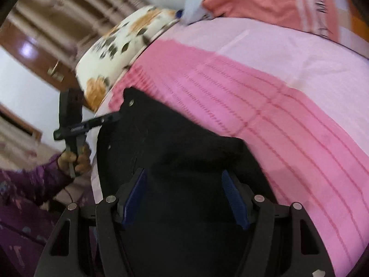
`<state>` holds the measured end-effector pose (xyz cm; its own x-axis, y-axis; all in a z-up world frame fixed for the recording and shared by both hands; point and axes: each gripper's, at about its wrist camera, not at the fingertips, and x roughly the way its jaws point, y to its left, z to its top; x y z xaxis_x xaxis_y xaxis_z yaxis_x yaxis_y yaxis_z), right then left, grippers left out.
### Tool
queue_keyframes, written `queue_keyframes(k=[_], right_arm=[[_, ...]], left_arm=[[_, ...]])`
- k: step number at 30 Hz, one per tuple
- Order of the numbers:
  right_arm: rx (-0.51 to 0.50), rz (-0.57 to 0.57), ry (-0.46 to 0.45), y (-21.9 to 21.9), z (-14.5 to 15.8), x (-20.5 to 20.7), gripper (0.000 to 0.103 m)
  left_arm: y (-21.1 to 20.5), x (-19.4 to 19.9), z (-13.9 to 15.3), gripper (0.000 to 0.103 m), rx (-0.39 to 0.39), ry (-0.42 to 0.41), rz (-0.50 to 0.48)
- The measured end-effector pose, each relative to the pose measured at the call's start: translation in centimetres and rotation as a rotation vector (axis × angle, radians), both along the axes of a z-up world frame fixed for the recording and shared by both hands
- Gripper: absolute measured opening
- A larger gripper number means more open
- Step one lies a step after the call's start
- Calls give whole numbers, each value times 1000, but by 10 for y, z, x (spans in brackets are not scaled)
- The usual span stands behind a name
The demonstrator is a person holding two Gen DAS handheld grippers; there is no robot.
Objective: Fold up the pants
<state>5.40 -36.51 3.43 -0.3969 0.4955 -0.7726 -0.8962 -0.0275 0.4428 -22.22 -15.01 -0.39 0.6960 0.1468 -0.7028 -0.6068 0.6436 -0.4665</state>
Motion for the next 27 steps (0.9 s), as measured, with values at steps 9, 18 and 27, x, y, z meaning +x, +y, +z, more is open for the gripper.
queue_keyframes(k=[9,18,27], right_arm=[[13,-17,-80,-6,11,29,66],[-9,101,5,12,1,12,68],[-49,140,-32,13,1,22,63]], left_arm=[[-5,8,2,66,30,27,-19],[-4,5,0,70,18,-27,-5],[-15,14,1,85,87,-8,-25]])
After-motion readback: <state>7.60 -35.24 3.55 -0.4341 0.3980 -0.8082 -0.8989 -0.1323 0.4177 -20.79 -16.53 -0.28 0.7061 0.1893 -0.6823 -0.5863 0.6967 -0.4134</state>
